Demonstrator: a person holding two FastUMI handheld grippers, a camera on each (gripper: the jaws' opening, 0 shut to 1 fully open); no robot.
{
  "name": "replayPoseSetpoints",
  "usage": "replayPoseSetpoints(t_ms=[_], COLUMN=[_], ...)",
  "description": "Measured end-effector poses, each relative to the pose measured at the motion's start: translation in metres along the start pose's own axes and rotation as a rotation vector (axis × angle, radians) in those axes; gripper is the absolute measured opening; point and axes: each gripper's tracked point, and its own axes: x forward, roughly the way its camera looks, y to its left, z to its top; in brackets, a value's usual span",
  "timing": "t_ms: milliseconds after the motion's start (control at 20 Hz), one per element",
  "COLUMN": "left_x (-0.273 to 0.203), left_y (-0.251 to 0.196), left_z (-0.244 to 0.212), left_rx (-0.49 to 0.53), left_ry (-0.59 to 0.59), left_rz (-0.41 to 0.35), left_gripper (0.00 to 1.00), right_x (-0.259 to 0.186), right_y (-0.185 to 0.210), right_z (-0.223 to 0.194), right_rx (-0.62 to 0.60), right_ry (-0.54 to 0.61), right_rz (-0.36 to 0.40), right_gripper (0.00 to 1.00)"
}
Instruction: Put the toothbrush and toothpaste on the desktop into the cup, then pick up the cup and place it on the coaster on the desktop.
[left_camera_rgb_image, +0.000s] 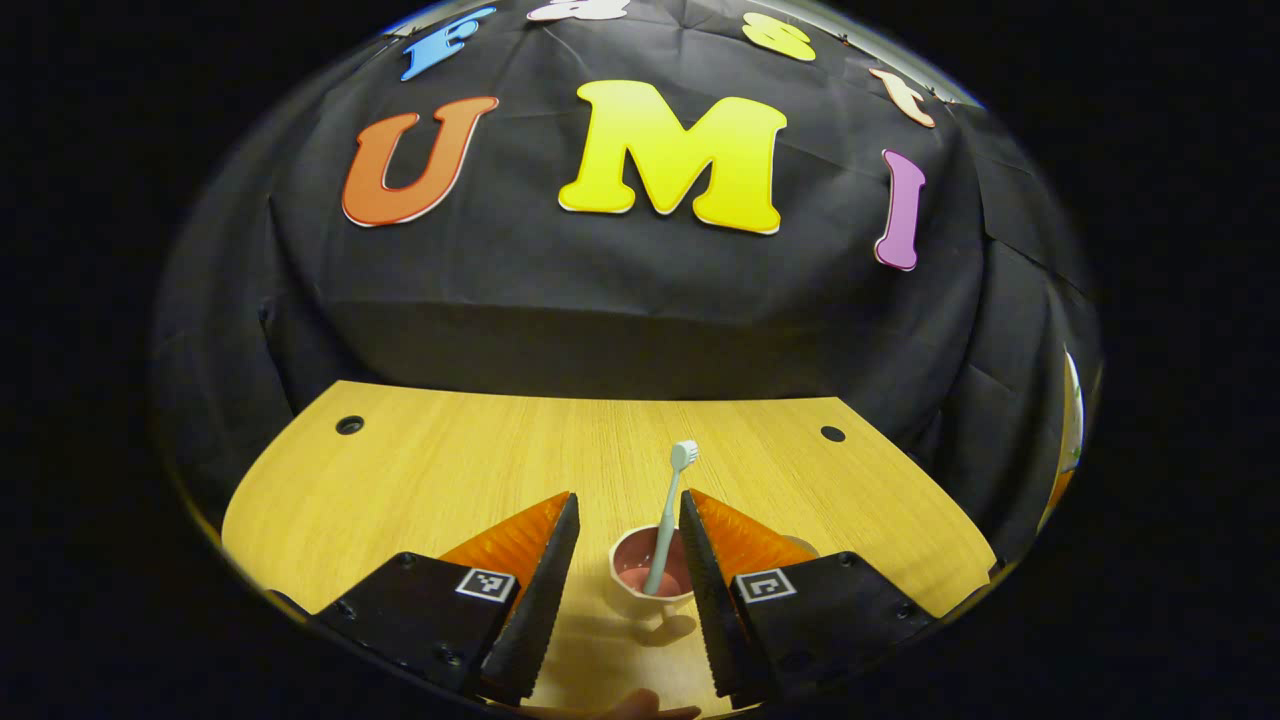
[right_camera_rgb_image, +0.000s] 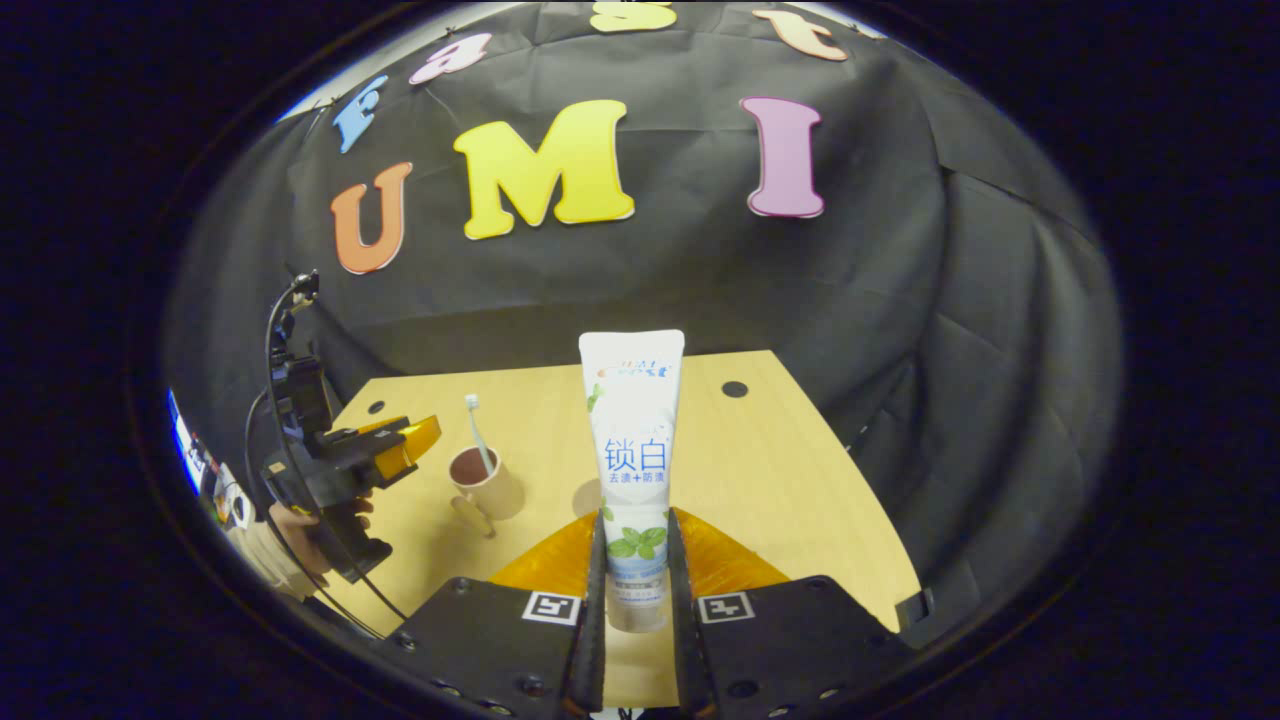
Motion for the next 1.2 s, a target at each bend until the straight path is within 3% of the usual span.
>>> replayPoseSetpoints(t_ms=[200, 300, 350, 400, 450, 650, 900, 1200], left_x=[-0.045, -0.064, -0.075, -0.083, -0.093, -0.13, -0.159, -0.165], left_y=[0.028, 0.031, 0.032, 0.038, 0.045, 0.065, 0.075, 0.084], left_z=[0.005, 0.009, 0.008, 0.008, 0.007, 0.002, -0.013, -0.025], left_rx=[0.023, -0.004, -0.02, -0.03, -0.032, -0.05, -0.1, -0.112], left_ry=[-0.013, -0.023, -0.02, -0.018, -0.011, 0.004, 0.053, 0.096], left_rz=[0.077, 0.062, 0.053, 0.071, 0.091, 0.158, 0.203, 0.226], left_gripper=[0.66, 0.66, 0.77, 0.7, 0.79, 0.83, 0.85, 0.85], right_x=[0.021, 0.033, 0.04, 0.048, 0.056, 0.089, 0.141, 0.172], right_y=[0.054, 0.083, 0.097, 0.111, 0.122, 0.168, 0.197, 0.198], right_z=[0.018, 0.03, 0.036, 0.041, 0.045, 0.055, 0.038, 0.019], right_rx=[-0.018, -0.04, -0.044, -0.044, -0.038, -0.047, -0.107, -0.1], right_ry=[-0.016, -0.031, -0.039, -0.04, -0.042, -0.05, -0.037, -0.009], right_rz=[0.11, 0.164, 0.19, 0.21, 0.227, 0.295, 0.303, 0.267], right_gripper=[0.31, 0.3, 0.3, 0.3, 0.3, 0.31, 0.32, 0.35])
